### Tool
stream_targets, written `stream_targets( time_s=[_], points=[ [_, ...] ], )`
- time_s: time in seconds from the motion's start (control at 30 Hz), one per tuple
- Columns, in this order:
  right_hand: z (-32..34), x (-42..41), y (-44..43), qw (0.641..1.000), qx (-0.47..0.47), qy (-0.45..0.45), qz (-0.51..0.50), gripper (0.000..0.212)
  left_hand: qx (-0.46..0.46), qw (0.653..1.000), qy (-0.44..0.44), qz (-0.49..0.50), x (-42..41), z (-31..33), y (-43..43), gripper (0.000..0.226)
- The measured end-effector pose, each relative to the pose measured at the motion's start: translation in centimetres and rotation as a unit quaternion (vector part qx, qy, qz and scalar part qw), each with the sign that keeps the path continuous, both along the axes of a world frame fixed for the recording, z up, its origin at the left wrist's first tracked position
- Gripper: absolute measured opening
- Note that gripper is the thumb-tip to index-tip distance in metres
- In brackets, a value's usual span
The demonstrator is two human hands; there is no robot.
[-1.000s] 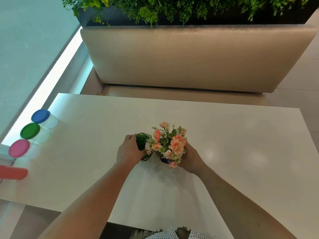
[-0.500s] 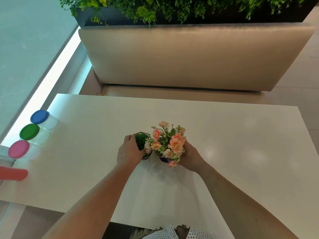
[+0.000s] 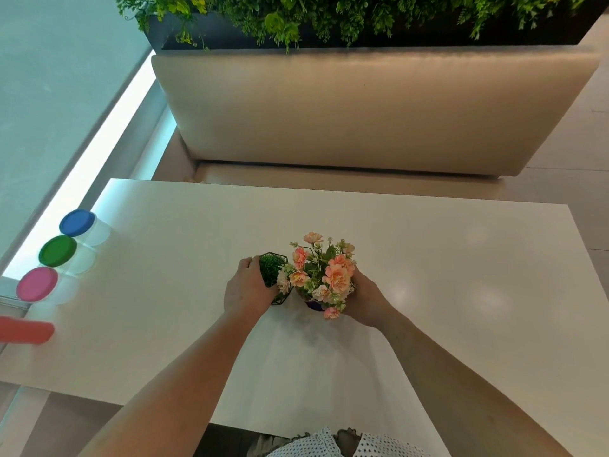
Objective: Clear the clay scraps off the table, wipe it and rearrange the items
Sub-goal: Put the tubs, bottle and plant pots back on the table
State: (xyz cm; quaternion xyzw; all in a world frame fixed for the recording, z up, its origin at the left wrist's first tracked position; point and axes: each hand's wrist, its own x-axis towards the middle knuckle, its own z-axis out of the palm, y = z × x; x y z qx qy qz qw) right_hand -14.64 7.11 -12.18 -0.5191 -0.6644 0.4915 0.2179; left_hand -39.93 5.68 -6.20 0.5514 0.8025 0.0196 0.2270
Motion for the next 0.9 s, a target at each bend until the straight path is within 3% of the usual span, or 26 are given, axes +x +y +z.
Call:
stream_targets(
  time_s=[0.23,0.43,0.6,0.77,0.9],
  points=[
    [0.0,0.0,-0.2,1.000,0.012,-0.005,0.004,0.097,0.000,1.000,0.007,0.000,0.1,-0.2,0.0,0.073],
    [-0.6,-0.2,-0.4,1.000,0.015,0.010,-0.005,0.085,0.001,1.000,0.007,0.000,0.0,-0.6,0.0,0.072],
    [-0.6,-0.2,-0.9,0.998,0.053,0.021,-0.026,0.105,-0.006,1.000,0.009,-0.002,0.0,-1.1,-0.2,0.080],
    [-1.9,-0.2,-0.8,1.000,0.013,-0.019,-0.016,0.104,0.001,1.000,0.004,0.001,-0.3,-1.7,-0.7,0.090],
    [-1.7,0.2,-0.6,0.998,0.045,-0.037,0.004,0.101,-0.004,1.000,0.009,-0.001,-0.4,-1.9,-0.8,0.090]
  ],
)
